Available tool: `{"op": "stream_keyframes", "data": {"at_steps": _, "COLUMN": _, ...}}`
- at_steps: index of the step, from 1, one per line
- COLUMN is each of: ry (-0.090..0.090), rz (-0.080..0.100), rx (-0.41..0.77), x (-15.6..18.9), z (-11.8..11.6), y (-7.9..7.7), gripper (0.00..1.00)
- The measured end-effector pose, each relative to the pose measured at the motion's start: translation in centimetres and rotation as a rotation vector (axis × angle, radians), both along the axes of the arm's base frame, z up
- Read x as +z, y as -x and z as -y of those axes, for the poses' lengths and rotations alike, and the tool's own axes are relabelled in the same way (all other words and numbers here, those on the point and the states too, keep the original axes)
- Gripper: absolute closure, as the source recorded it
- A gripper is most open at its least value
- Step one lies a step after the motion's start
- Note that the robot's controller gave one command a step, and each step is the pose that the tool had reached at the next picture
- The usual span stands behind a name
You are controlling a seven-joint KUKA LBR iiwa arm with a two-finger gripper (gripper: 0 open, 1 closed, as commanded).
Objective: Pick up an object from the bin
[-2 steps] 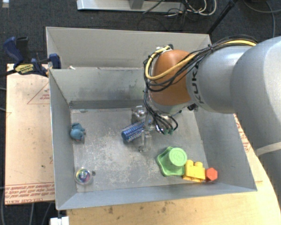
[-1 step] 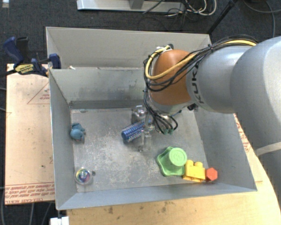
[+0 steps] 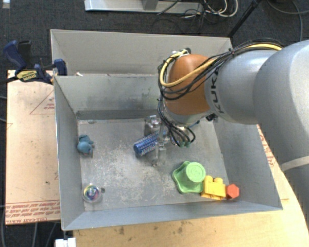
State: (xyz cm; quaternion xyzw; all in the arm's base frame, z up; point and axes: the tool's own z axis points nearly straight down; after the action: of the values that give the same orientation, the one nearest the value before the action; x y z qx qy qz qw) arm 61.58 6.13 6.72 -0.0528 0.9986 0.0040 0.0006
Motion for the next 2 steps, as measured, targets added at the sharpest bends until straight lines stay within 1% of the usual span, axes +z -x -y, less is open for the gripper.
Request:
{"op": "stream_keyframes", "data": {"at_steps": 1, "ry": -0.001, "rz": 0.002, "rx": -0.001, "x": 0.0, "z": 0.0, "y": -0.1, "gripper": 1.00}}
{"op": "stream_keyframes", "data": {"at_steps": 2, "ry": 0.005, "rz": 0.009, "rx": -0.001, "x": 11.8, "z": 0.0, "y": -0.3, "gripper": 1.00}}
